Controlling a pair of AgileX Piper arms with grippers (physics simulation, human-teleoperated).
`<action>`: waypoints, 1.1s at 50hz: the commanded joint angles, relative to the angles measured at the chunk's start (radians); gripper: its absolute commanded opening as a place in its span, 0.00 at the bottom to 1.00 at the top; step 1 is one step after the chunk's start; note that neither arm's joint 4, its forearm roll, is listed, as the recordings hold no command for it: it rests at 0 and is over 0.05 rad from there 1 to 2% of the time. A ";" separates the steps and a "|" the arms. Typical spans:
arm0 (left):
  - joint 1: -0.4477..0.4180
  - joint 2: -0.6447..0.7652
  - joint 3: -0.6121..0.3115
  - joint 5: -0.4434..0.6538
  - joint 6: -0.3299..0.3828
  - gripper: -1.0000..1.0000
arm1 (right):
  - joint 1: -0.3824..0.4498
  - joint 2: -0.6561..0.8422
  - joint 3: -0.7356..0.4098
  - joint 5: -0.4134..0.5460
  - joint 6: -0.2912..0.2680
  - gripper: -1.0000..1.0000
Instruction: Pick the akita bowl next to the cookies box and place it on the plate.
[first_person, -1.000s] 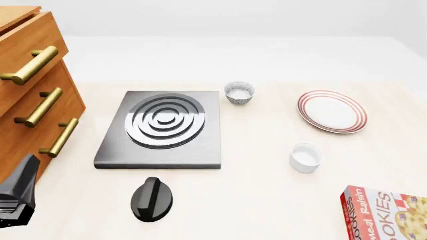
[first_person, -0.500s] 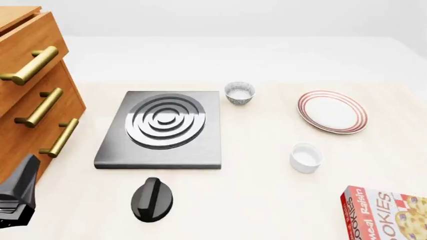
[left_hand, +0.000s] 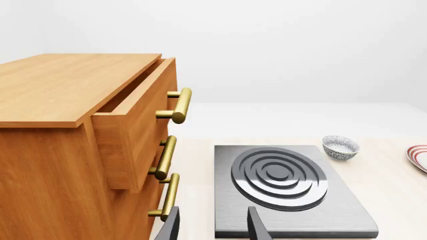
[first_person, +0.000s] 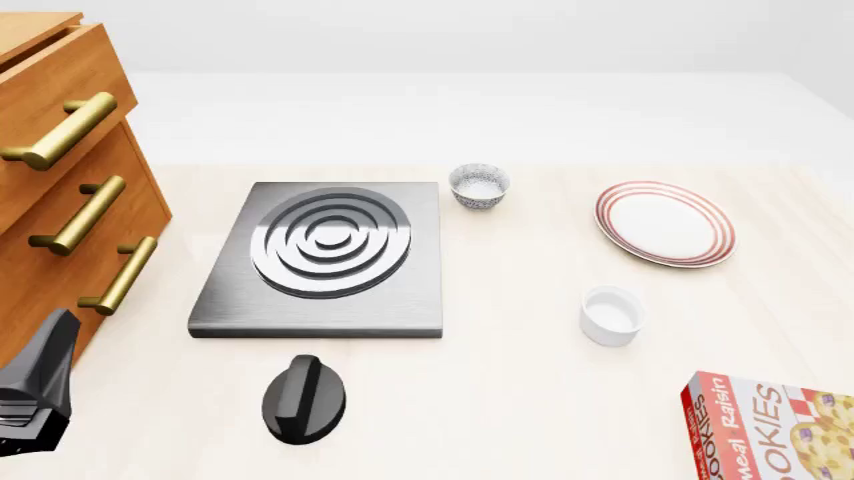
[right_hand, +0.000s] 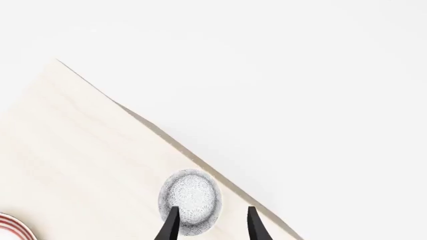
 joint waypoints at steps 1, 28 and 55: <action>0.000 0.000 0.000 0.000 0.000 1.00 | 0.004 0.030 0.011 -0.034 -0.007 1.00; 0.000 0.000 0.000 0.000 0.000 1.00 | -0.007 0.139 0.073 -0.129 -0.050 1.00; 0.000 0.000 0.000 0.000 0.000 1.00 | 0.001 0.192 0.107 -0.170 -0.067 1.00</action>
